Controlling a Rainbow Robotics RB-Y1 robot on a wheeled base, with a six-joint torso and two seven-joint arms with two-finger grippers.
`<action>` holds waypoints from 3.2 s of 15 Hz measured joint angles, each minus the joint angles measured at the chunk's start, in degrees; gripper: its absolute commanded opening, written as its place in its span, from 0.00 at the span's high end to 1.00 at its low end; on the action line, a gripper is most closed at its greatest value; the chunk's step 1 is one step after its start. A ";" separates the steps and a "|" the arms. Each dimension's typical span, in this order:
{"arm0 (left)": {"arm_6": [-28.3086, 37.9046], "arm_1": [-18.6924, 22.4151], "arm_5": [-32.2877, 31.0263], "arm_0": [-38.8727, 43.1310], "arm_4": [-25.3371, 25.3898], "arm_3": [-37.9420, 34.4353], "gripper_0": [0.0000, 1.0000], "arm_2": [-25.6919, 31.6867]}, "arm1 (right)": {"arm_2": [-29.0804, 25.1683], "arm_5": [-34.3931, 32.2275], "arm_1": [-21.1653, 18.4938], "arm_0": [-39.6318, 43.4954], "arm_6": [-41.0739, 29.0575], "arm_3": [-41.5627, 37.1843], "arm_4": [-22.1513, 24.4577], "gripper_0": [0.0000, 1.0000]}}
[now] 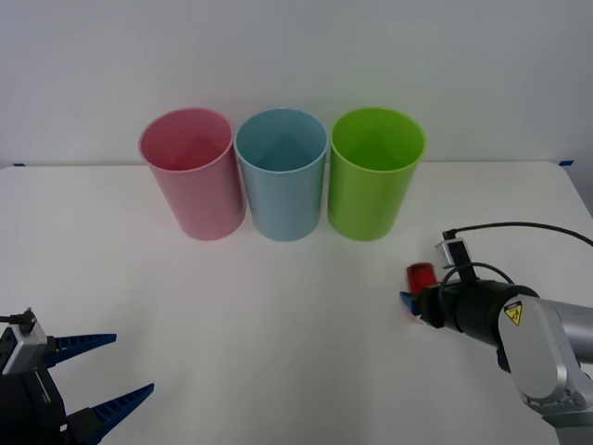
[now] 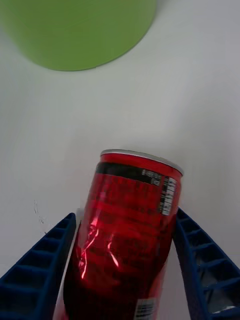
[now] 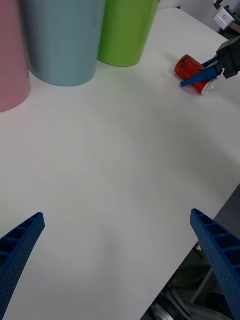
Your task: Put cans in the blue bin and PET bottles in the pink bin and trash in the green bin.
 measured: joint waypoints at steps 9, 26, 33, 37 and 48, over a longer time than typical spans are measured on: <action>0.00 0.00 0.00 0.00 0.00 0.00 0.00 0.00 | 0.39 -0.09 0.00 -0.07 2.91 -0.37 -0.84 1.00; 0.00 0.00 0.02 0.00 0.01 0.00 0.00 0.00 | -18.53 -7.11 -14.51 17.57 37.57 -18.40 -76.24 1.00; 0.00 0.00 0.02 0.00 0.01 0.00 0.00 0.00 | -18.88 -5.30 -13.60 11.95 44.99 -20.06 -85.69 1.00; 0.00 0.00 0.01 0.00 0.01 0.00 0.00 0.00 | -11.18 6.64 -13.00 3.72 41.07 -22.64 -77.92 1.00; 0.00 0.00 0.01 0.00 0.01 0.00 0.00 0.00 | 8.05 22.68 -7.57 -20.45 22.23 -9.77 -45.82 1.00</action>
